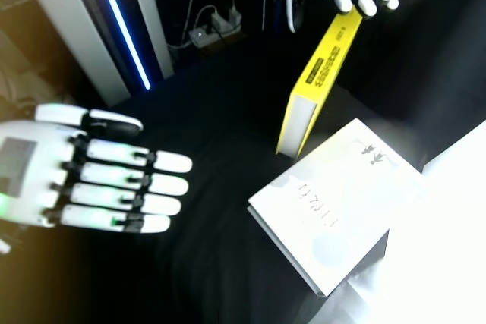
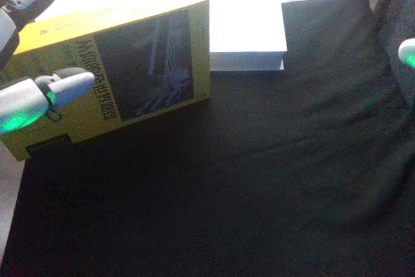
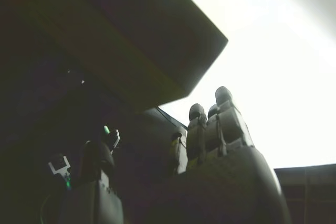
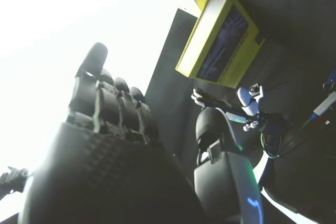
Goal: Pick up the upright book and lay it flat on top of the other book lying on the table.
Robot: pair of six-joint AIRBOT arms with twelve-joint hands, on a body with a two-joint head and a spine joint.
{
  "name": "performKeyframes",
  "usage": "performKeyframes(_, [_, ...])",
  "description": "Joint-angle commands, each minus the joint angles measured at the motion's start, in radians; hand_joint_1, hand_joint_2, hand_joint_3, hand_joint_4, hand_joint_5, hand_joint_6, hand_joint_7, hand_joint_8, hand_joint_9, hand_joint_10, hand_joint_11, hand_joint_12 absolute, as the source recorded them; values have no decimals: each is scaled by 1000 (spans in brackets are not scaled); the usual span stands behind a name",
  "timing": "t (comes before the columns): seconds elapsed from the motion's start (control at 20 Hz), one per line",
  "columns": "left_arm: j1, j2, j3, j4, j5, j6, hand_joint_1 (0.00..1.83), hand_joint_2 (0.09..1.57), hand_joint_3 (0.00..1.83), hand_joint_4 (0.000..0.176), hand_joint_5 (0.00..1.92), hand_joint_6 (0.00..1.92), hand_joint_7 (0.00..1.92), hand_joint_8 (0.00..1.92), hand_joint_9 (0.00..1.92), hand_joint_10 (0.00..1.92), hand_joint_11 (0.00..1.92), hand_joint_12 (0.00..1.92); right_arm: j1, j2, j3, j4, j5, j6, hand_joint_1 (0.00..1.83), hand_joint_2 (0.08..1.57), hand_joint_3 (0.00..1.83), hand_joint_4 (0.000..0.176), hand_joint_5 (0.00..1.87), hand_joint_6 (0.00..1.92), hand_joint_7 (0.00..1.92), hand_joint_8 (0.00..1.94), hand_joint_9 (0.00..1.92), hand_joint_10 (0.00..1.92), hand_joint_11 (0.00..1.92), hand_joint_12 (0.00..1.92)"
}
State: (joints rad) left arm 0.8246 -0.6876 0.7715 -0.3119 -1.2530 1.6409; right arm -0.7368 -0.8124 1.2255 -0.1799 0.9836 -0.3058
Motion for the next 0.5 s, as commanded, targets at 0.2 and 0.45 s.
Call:
performKeyframes(0.2, [-33,19,2,-3,-131,10,517,1196,0,114,0,0,0,0,0,0,0,0,24,11,-5,29,116,3,306,1313,16,0,0,0,0,0,0,0,0,1518])
performKeyframes(0.45, [-72,-25,48,-96,-33,9,537,1127,0,129,0,0,0,0,0,0,0,0,23,5,-6,22,114,3,464,1296,0,0,0,0,0,0,0,0,0,5])
